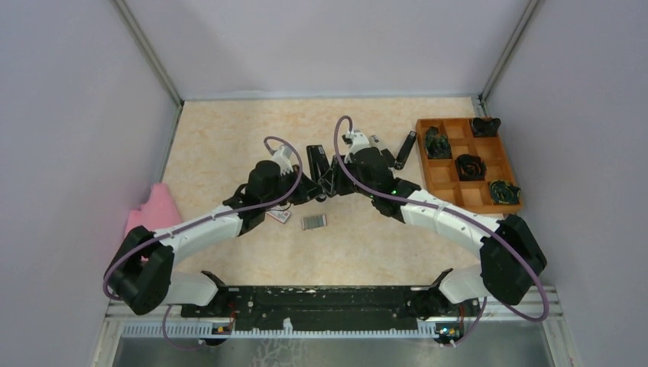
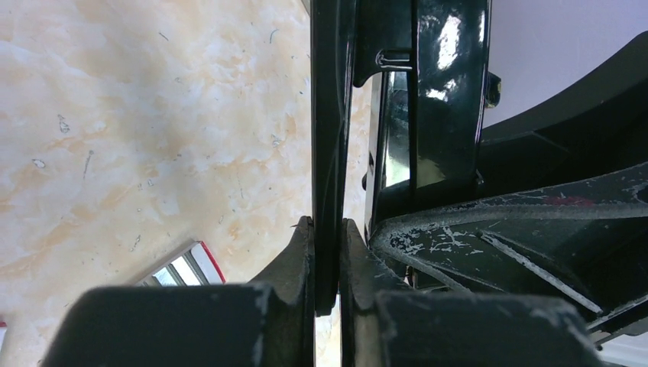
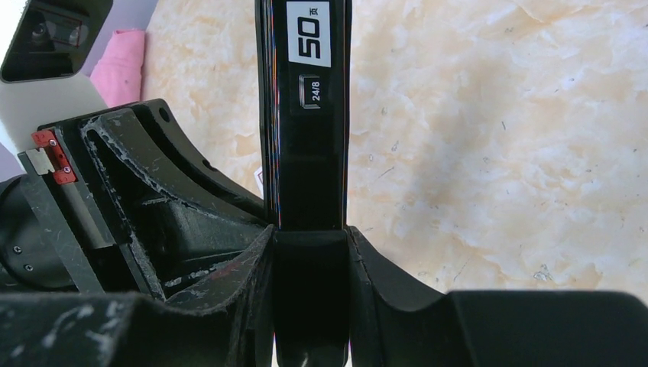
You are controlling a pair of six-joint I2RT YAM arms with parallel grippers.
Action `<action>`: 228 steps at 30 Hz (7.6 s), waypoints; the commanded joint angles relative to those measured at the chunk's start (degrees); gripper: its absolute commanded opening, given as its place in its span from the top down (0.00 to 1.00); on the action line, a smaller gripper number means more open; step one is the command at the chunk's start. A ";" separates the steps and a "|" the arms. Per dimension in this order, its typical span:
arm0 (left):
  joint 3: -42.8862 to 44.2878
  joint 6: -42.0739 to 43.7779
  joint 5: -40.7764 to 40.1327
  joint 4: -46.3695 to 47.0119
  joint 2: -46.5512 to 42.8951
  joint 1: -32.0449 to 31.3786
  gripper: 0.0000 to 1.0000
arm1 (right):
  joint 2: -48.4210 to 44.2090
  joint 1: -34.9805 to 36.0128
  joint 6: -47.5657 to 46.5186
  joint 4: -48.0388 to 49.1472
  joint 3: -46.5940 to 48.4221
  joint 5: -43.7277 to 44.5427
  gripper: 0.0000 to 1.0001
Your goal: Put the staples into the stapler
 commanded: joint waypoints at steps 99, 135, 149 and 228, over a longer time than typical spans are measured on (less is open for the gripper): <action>-9.19 -11.79 8.16 31.63 6.27 -0.85 1.00 | 7.86 -13.01 3.26 -14.39 14.68 -15.22 0.31; -8.44 -8.61 5.31 28.32 6.71 -1.92 0.66 | 16.18 -10.63 -1.68 -14.49 20.53 -7.66 1.00; -12.59 -6.21 -4.06 14.41 -1.24 0.51 0.32 | 22.86 -10.62 -11.34 -19.79 26.10 5.33 1.00; -14.36 6.35 5.09 -11.10 -22.40 12.22 0.03 | 32.74 -26.08 -30.02 -24.41 32.07 4.78 0.83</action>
